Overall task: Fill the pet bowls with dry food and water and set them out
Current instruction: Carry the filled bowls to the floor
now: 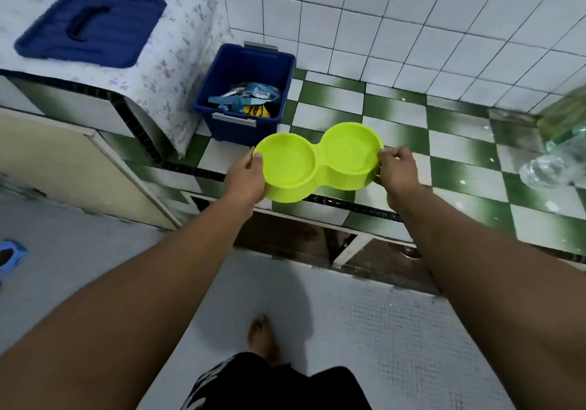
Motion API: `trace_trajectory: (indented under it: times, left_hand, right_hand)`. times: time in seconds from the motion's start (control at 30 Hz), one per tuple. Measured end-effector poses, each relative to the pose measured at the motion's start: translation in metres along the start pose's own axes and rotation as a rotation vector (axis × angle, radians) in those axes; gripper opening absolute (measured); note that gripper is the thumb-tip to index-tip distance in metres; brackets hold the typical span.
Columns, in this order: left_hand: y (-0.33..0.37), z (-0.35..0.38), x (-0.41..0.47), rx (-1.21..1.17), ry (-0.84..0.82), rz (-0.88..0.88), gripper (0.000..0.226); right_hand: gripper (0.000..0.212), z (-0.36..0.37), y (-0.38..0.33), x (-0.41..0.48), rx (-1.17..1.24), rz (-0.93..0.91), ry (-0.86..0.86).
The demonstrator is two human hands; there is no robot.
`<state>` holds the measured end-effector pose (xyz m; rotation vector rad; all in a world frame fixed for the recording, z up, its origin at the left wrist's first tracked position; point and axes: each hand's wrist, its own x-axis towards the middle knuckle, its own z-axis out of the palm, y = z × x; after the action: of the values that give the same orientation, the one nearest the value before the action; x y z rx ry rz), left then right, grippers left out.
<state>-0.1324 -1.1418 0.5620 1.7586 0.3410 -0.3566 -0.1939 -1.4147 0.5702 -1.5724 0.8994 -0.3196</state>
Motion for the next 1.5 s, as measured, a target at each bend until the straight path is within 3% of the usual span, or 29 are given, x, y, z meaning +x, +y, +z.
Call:
trace_trajectory:
  times: [0.4, 0.53, 0.73, 0.9, 1.03, 1.5]
  left_hand:
    - [-0.072, -0.147, -0.061, 0.051, 0.305, 0.067, 0.059]
    - [-0.093, -0.210, -0.086, -0.006, 0.426, 0.070, 0.053]
    - [-0.133, -0.316, -0.112, -0.071, 0.597, 0.106, 0.046]
    - [-0.164, -0.410, -0.125, -0.103, 0.660, 0.087, 0.059]
    - [-0.190, -0.484, -0.135, -0.114, 0.720, 0.083, 0.044]
    - [-0.257, -0.708, -0.132, -0.091, 1.008, 0.018, 0.038]
  right_hand:
    - [0.013, 0.086, 0.008, -0.110, -0.055, -0.064, -0.287]
    - [0.014, 0.134, 0.007, -0.155, -0.093, -0.092, -0.412]
    - [0.026, 0.228, 0.006, -0.228, -0.101, -0.081, -0.636]
    - [0.036, 0.307, 0.004, -0.295, -0.096, -0.089, -0.748]
    - [0.043, 0.371, 0.008, -0.352, -0.108, -0.084, -0.822]
    - [0.037, 0.625, 0.033, -0.497, -0.228, -0.045, -1.203]
